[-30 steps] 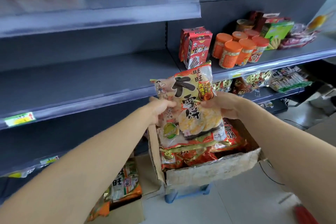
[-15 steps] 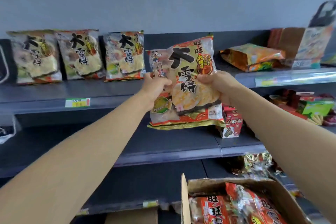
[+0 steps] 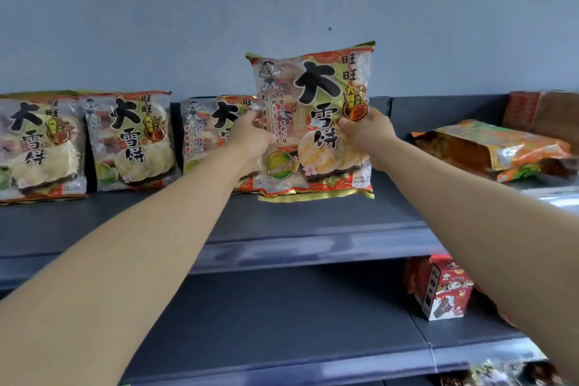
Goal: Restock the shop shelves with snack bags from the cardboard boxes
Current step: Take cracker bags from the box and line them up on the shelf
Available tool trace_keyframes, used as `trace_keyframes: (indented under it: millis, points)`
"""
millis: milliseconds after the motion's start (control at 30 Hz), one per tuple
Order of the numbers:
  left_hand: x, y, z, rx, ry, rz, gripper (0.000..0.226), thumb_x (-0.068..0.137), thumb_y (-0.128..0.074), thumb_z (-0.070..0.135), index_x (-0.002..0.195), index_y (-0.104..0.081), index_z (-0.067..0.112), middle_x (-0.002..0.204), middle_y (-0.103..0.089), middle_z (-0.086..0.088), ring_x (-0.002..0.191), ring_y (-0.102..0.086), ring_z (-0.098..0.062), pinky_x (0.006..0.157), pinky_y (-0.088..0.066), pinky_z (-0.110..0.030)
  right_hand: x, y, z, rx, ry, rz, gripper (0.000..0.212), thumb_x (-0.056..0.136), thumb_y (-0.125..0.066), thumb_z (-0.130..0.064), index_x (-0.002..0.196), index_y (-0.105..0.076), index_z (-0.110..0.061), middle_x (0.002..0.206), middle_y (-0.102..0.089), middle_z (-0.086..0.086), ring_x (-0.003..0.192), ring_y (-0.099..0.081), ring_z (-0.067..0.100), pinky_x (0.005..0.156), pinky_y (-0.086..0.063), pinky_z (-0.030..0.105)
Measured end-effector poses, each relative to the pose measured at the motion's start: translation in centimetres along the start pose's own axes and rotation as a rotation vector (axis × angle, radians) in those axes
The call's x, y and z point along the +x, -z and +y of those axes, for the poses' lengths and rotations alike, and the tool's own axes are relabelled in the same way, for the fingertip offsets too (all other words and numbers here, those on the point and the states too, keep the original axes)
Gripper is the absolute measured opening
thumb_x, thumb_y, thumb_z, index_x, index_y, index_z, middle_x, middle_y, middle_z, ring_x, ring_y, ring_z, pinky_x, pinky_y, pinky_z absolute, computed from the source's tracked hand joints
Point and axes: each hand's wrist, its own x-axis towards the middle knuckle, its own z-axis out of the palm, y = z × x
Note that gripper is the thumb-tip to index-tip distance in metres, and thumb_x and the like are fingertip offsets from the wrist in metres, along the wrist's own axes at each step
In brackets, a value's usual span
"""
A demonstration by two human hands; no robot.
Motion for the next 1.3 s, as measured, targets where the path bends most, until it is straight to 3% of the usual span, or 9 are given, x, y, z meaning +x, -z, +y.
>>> trace_keyframes:
  millis: [67,167,300,433,567,700,900,1100,1300]
  points:
    - [2.0,-0.6,-1.1,0.003,0.009,-0.027,0.067,0.084,-0.059,-0.011,0.143,-0.039,0.013,0.124,-0.059,-0.008,0.1,-0.059,-0.019,0.068,-0.049,-0.021,2.4,-1.0,1.2,-0.075,0.017,0.045,0.016,0.075,-0.064,-0.043,0.085,-0.053,-0.038,0.107,-0.067,-0.003,0.108,-0.059,0.028,0.104,-0.042,0.048]
    - [4.7,-1.8,-2.6,-0.003,0.024,-0.085,0.07,0.082,-0.058,-0.013,0.144,-0.038,0.014,0.119,-0.058,-0.006,0.105,-0.058,-0.022,0.079,-0.05,-0.03,4.9,-2.2,2.3,-0.139,-0.001,0.117,0.026,0.08,-0.062,-0.039,0.104,-0.053,-0.04,0.111,-0.066,-0.004,0.113,-0.054,0.03,0.106,-0.038,0.047]
    - [8.0,-2.9,-3.9,-0.039,0.075,-0.206,0.072,0.087,-0.053,-0.012,0.148,-0.03,0.02,0.121,-0.053,0.003,0.106,-0.054,-0.019,0.065,-0.043,-0.022,7.5,-3.5,3.8,-0.133,-0.031,0.165,0.038,0.084,-0.061,-0.033,0.121,-0.052,-0.038,0.115,-0.065,-0.002,0.115,-0.053,0.032,0.103,-0.042,0.049]
    - [10.4,-3.9,-5.9,-0.07,0.132,-0.25,0.071,0.089,-0.05,-0.014,0.148,-0.03,0.019,0.123,-0.051,-0.002,0.107,-0.052,-0.018,0.075,-0.047,-0.026,9.7,-5.0,5.7,-0.166,-0.086,0.139,0.044,0.085,-0.059,-0.03,0.128,-0.047,-0.033,0.13,-0.048,0.008,0.118,-0.049,0.035,0.104,-0.041,0.05]
    - [12.1,-4.8,-7.5,-0.032,0.128,-0.237,0.074,0.085,-0.057,-0.011,0.148,-0.028,0.014,0.138,-0.049,-0.008,0.121,-0.053,-0.025,0.104,-0.044,-0.041,11.1,-6.5,6.7,-0.288,-0.151,0.121,0.051,0.09,-0.053,-0.026,0.137,-0.034,-0.016,0.139,-0.029,0.015,0.122,-0.042,0.038,0.107,-0.038,0.046]
    - [12.7,-5.2,-7.9,0.015,0.123,-0.196,0.074,0.086,-0.058,-0.008,0.15,-0.024,0.007,0.143,-0.043,-0.012,0.125,-0.047,-0.025,0.103,-0.045,-0.038,11.5,-7.7,7.7,-0.367,-0.12,0.008,0.057,0.091,-0.049,-0.02,0.143,-0.026,-0.016,0.142,-0.023,0.013,0.121,-0.043,0.036,0.103,-0.043,0.045]
    - [12.9,-5.5,-8.4,0.113,0.106,-0.144,0.061,0.086,-0.059,-0.006,0.142,-0.036,0.004,0.131,-0.052,-0.009,0.117,-0.051,-0.021,0.088,-0.044,-0.028,10.8,-7.0,8.3,-0.386,-0.101,-0.043,0.067,0.089,-0.053,-0.013,0.149,-0.022,-0.016,0.147,-0.028,0.013,0.119,-0.052,0.035,0.094,-0.048,0.042]
    - [10.8,-5.7,-6.8,0.329,0.014,0.018,0.044,0.09,-0.052,-0.001,0.134,-0.048,0.007,0.135,-0.051,-0.011,0.122,-0.051,-0.026,0.096,-0.044,-0.031,8.1,-4.9,7.5,-0.388,-0.018,-0.033,0.052,0.093,-0.052,-0.017,0.143,-0.039,-0.009,0.139,-0.049,0.01,0.107,-0.056,0.025,0.089,-0.046,0.034]
    - [4.5,-7.5,-3.1,0.271,-0.101,-0.122,0.034,0.088,-0.054,-0.002,0.121,-0.058,0.007,0.12,-0.059,-0.009,0.112,-0.058,-0.026,0.097,-0.05,-0.04,2.9,-1.2,6.1,-0.527,0.143,-0.066,0.04,0.092,-0.054,-0.017,0.131,-0.054,-0.009,0.13,-0.058,0.008,0.118,-0.055,0.024,0.093,-0.043,0.03]
